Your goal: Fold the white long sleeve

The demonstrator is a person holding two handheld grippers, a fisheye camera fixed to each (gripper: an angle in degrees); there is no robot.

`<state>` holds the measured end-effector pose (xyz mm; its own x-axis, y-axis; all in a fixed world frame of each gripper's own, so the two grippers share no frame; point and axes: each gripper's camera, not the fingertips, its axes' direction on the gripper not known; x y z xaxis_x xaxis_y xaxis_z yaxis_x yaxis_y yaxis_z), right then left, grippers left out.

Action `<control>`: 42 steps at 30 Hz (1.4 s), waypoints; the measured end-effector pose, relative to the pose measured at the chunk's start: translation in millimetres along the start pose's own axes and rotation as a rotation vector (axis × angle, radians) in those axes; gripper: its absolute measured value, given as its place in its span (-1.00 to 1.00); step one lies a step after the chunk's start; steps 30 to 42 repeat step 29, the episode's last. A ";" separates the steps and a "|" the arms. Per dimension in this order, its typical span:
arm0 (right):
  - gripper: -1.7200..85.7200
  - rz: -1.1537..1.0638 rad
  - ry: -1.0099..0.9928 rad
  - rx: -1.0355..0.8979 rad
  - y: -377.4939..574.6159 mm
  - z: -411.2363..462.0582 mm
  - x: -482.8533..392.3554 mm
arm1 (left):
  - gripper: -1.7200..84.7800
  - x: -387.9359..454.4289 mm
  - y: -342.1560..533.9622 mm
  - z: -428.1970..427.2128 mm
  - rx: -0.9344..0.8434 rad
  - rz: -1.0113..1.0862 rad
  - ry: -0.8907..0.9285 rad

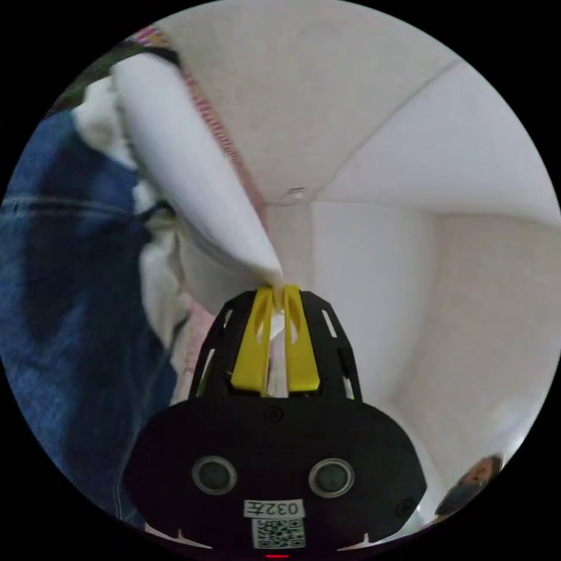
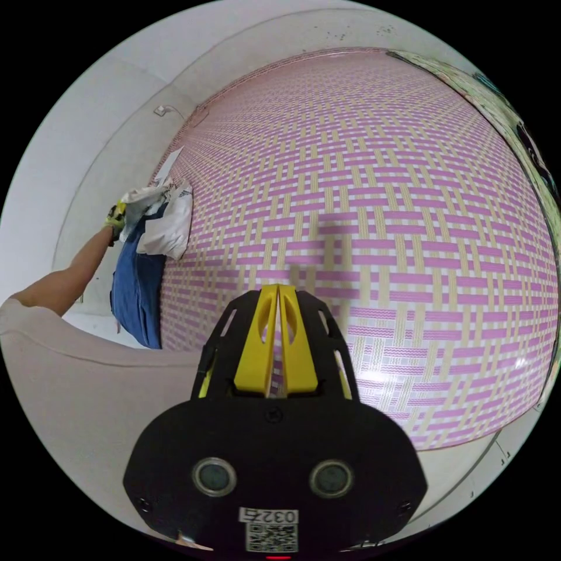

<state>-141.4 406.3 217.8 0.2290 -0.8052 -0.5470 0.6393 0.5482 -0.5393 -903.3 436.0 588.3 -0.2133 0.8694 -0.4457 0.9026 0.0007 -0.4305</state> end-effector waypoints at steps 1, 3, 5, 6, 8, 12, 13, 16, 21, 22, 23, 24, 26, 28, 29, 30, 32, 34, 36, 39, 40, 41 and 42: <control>-0.98 -0.006 0.005 -0.001 2.5 0.4 1.4 | -0.88 28.8 3.3 -2.7 -0.012 0.085 0.104; -0.98 -0.009 0.006 0.008 5.6 0.2 6.2 | -0.89 81.1 21.7 -7.9 -0.067 0.237 0.295; -0.98 -0.002 -0.033 0.024 7.3 1.5 17.4 | -0.89 149.1 80.8 -15.0 -0.204 0.399 0.619; -0.98 -0.003 -0.043 0.027 7.2 2.2 20.3 | -0.89 162.8 101.7 -17.1 -0.240 0.425 0.698; -0.98 -0.025 -0.077 0.036 4.5 6.0 30.0 | -0.89 195.5 200.6 -26.1 -0.400 0.482 0.956; -0.98 -0.084 -0.130 0.073 -4.3 1.5 41.6 | -0.89 165.4 368.9 -37.7 -0.656 0.459 1.045; -0.98 -0.101 -0.133 0.091 -6.3 -3.8 47.1 | -0.89 131.3 418.0 -35.4 -0.756 0.383 0.930; -0.98 -0.093 -0.128 0.121 -6.1 -18.9 73.9 | -0.89 18.3 508.9 -49.3 -0.837 0.116 0.354; -0.98 -0.023 -0.145 0.160 7.8 -38.6 134.3 | -0.89 -42.3 594.4 -83.6 -0.833 0.102 -0.212; -0.98 -0.013 -0.155 0.166 12.8 -41.1 146.2 | -0.89 -31.5 609.9 -82.2 -0.821 0.154 -0.244; -0.98 -0.008 -0.161 0.168 17.9 -42.0 155.6 | -0.88 -15.1 626.9 -75.1 -0.815 0.232 -0.288; -0.98 -0.007 -0.163 0.167 20.4 -41.7 159.6 | -0.88 -5.1 636.2 -69.8 -0.813 0.281 -0.319; -0.98 0.001 -0.180 0.157 29.5 -36.5 173.5 | -0.87 40.1 681.1 -36.2 -0.824 0.519 -0.408; -0.98 0.010 -0.199 0.145 34.7 -30.2 182.4 | -0.85 68.0 719.8 1.4 -0.859 0.668 -0.443; -0.98 0.013 -0.211 0.139 37.1 -26.7 187.0 | -0.83 82.9 746.5 31.2 -0.894 0.751 -0.462; -0.98 0.013 -0.211 0.139 37.1 -26.7 187.0 | -0.83 82.9 746.5 31.2 -0.894 0.751 -0.462; -0.98 0.013 -0.211 0.139 37.1 -26.7 187.0 | -0.83 82.9 746.5 31.2 -0.894 0.751 -0.462; -0.98 0.013 -0.211 0.139 37.1 -26.7 187.0 | -0.83 82.9 746.5 31.2 -0.894 0.751 -0.462; -0.98 0.013 -0.211 0.139 37.1 -26.7 187.0 | -0.83 82.9 746.5 31.2 -0.894 0.751 -0.462; -0.98 0.013 -0.211 0.139 37.1 -26.7 187.0 | -0.83 82.9 746.5 31.2 -0.894 0.751 -0.462; -0.98 0.013 -0.211 0.139 37.1 -26.7 187.0 | -0.83 82.9 746.5 31.2 -0.894 0.751 -0.462; -0.98 0.013 -0.211 0.139 37.1 -26.7 187.0 | -0.83 82.9 746.5 31.2 -0.894 0.751 -0.462; -0.98 0.013 -0.211 0.139 37.1 -26.7 187.0 | -0.83 82.9 746.5 31.2 -0.894 0.751 -0.462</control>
